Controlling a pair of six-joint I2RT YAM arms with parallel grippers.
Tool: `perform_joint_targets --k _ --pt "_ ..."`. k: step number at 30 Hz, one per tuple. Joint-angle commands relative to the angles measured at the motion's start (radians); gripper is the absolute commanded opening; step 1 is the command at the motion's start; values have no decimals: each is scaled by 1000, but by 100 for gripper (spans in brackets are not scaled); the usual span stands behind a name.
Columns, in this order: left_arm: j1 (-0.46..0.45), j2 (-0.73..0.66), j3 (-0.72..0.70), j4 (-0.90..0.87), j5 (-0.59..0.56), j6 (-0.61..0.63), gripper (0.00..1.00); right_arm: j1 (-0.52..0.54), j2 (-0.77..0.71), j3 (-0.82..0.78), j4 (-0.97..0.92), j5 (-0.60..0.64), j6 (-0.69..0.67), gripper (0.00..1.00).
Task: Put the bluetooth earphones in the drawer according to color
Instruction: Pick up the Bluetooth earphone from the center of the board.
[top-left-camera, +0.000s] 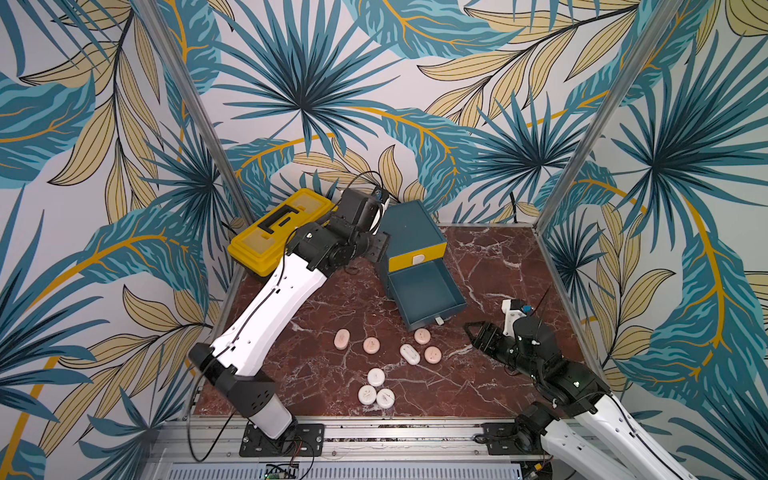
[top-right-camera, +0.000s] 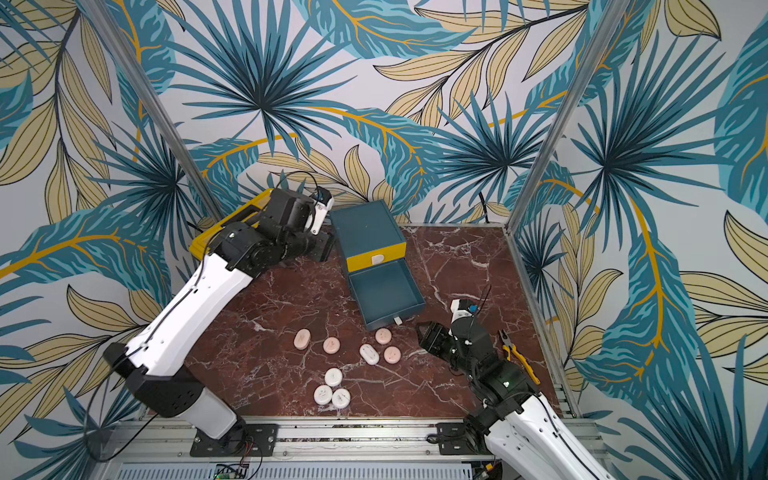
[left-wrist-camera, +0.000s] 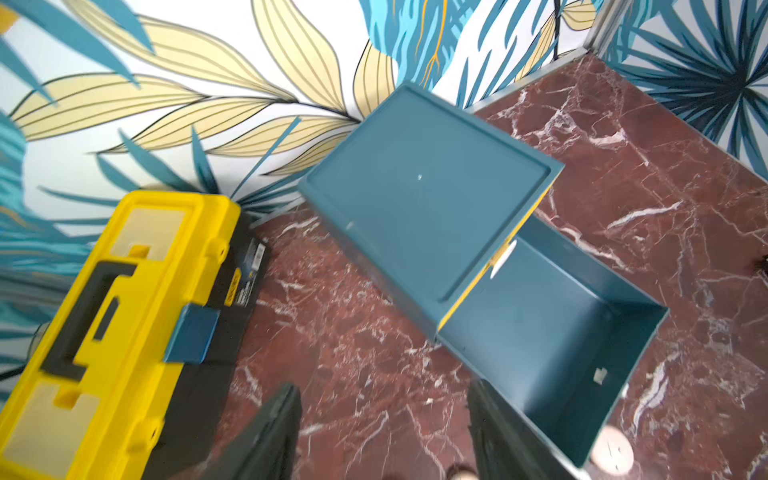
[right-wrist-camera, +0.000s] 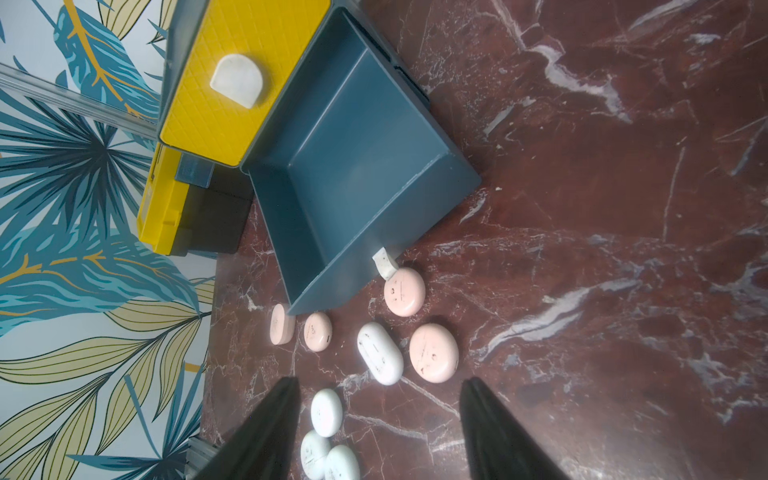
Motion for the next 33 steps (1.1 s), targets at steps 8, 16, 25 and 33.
perform_joint_targets --k 8,16,25,33 --pt "-160 -266 -579 -84 -25 -292 73 2 -7 25 -62 44 -53 67" --pt "-250 -270 -803 -24 65 -464 78 2 -11 38 -81 49 -61 68" --pt "-372 -153 -888 97 128 -570 80 3 -3 41 -83 49 -63 68" --pt "-390 -68 -973 201 180 -615 62 2 -2 38 -85 45 -63 69"
